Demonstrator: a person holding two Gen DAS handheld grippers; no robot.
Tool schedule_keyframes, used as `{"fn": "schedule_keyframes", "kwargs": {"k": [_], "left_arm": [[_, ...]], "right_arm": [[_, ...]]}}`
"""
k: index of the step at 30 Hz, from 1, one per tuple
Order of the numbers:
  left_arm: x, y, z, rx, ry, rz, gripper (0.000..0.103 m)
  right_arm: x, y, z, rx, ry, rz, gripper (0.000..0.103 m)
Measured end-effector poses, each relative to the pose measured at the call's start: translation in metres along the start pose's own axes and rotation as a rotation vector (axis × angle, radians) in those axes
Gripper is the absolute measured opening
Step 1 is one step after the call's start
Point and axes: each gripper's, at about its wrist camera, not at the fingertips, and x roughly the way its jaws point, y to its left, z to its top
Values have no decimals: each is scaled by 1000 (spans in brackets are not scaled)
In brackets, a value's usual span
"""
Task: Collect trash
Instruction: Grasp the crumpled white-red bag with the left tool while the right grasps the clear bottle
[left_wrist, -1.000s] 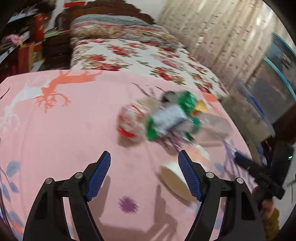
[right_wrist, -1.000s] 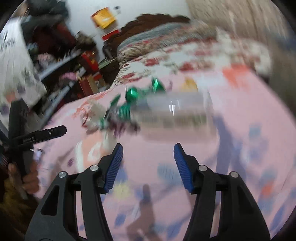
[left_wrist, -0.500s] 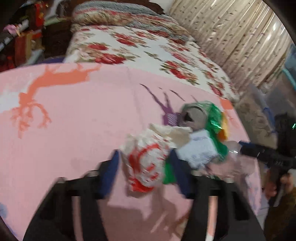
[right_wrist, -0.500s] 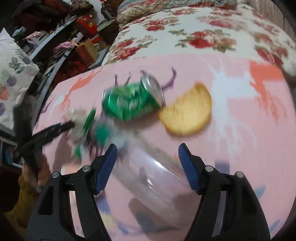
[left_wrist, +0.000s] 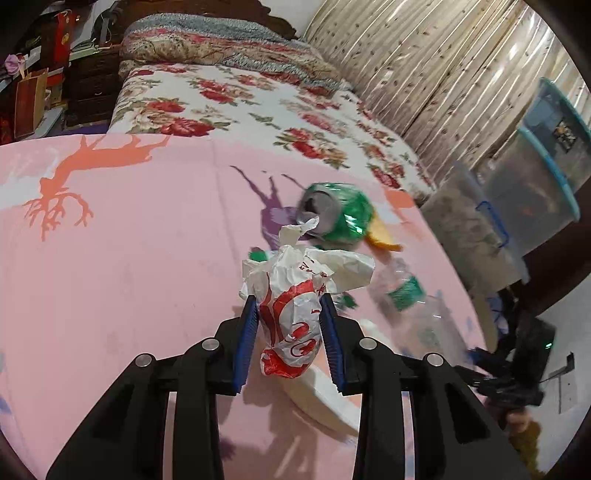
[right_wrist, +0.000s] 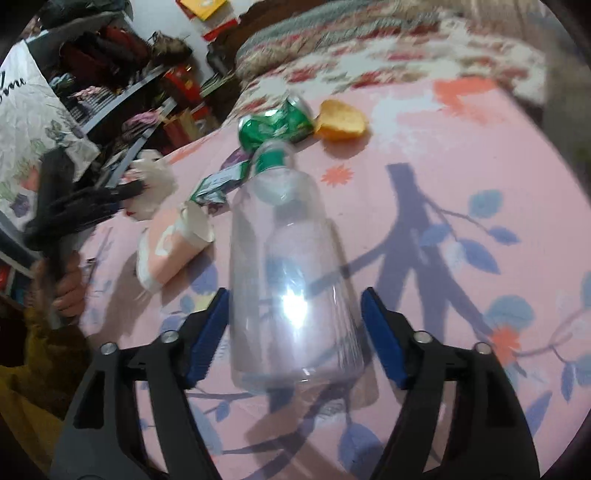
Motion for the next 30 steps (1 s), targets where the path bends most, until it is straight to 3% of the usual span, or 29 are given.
{"fn": "schedule_keyframes", "kwargs": {"k": [4,6,7,11,15,19,24,30], "left_arm": [[-19,-29,-12,43,-9,-61,32],[-23,-48,-19,80,-5,-83,32],[-23,-61,-25,105,4,-100,32],[-16,-97,-43,169,50,-153,32],[6,-127,-65,214,121,-189,32],[38,-149,-88,251,210,-196,32],[67,-167,-106,306,251,-151,34],[73,-170,-111,336,243,-80,52]], "right_arm": [[-2,14,-14,-64,-56,-56,84],[-1,18,-20,-87,-67,-81,78],[-1,21,-24,-95,-76,-96,67],[-12,18,-41,-32,-107,-84,66],[-34,11,-69,26,-153,-143,66],[-58,1,-100,80,-189,-191,66],[-80,-8,-125,151,-237,-258,67],[-79,-2,-125,134,-256,-250,84]]}}
